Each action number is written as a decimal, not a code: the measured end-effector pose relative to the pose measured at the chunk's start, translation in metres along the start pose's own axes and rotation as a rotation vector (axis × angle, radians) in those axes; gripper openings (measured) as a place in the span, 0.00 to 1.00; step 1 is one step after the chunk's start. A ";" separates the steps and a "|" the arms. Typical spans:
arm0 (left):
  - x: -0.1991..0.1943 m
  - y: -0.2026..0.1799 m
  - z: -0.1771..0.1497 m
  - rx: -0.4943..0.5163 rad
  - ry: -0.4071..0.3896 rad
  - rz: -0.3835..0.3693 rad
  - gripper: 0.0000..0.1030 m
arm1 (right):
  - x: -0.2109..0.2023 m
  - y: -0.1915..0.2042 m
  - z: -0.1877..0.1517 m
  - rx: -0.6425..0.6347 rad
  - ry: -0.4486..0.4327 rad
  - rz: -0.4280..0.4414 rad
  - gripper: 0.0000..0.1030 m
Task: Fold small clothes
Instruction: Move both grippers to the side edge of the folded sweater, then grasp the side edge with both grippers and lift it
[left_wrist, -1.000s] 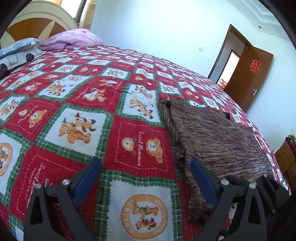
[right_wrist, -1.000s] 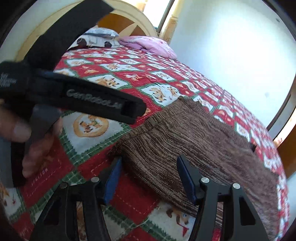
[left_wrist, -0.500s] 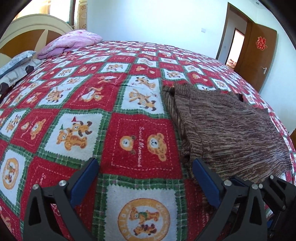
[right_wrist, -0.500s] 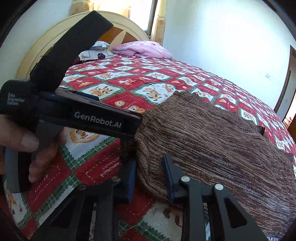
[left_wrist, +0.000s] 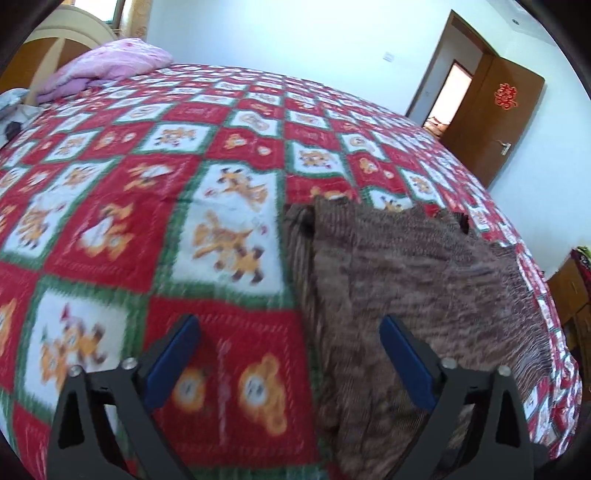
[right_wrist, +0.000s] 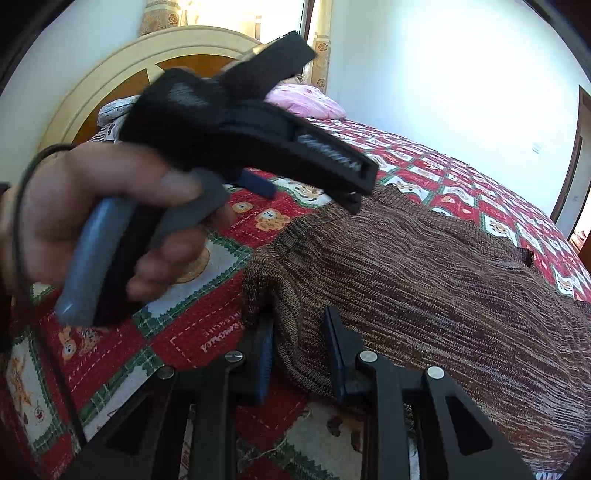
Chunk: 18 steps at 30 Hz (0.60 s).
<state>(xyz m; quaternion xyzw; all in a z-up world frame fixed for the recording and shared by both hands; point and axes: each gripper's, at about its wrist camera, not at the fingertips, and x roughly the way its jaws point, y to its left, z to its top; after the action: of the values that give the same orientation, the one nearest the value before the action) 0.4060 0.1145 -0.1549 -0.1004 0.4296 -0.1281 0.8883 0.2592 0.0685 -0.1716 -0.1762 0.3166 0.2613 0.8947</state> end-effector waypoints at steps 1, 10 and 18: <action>0.004 -0.001 0.004 0.001 0.009 -0.020 0.90 | 0.000 0.000 0.000 0.000 -0.001 0.002 0.26; 0.036 -0.011 0.034 0.044 0.038 -0.087 0.65 | 0.001 0.000 -0.002 0.000 -0.003 0.015 0.26; 0.041 -0.007 0.037 0.018 0.035 -0.126 0.13 | 0.001 0.000 -0.004 0.016 -0.018 0.033 0.22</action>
<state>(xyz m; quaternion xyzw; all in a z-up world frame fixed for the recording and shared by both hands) 0.4586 0.0975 -0.1602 -0.1171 0.4369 -0.1892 0.8715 0.2579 0.0669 -0.1757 -0.1617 0.3133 0.2749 0.8945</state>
